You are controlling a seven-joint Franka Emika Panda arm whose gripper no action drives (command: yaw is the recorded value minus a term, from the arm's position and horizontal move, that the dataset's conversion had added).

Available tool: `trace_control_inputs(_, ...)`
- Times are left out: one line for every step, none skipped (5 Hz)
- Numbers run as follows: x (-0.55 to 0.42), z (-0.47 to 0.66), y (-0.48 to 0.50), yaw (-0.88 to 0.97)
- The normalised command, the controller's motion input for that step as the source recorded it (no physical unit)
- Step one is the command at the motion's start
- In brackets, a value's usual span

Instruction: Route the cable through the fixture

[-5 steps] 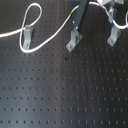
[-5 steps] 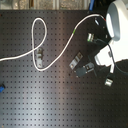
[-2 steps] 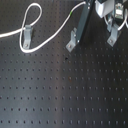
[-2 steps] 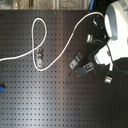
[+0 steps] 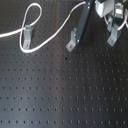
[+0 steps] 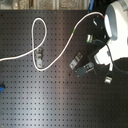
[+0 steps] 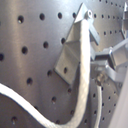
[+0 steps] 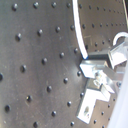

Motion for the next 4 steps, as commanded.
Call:
trace_control_inputs(0.255, -0.04, 0.158, 0.0)
trace_control_inputs(0.319, -0.03, 0.197, 0.0)
trace_control_inputs(0.16, -0.01, 0.048, 0.03)
trace_control_inputs(0.009, 0.0, 0.006, 0.0)
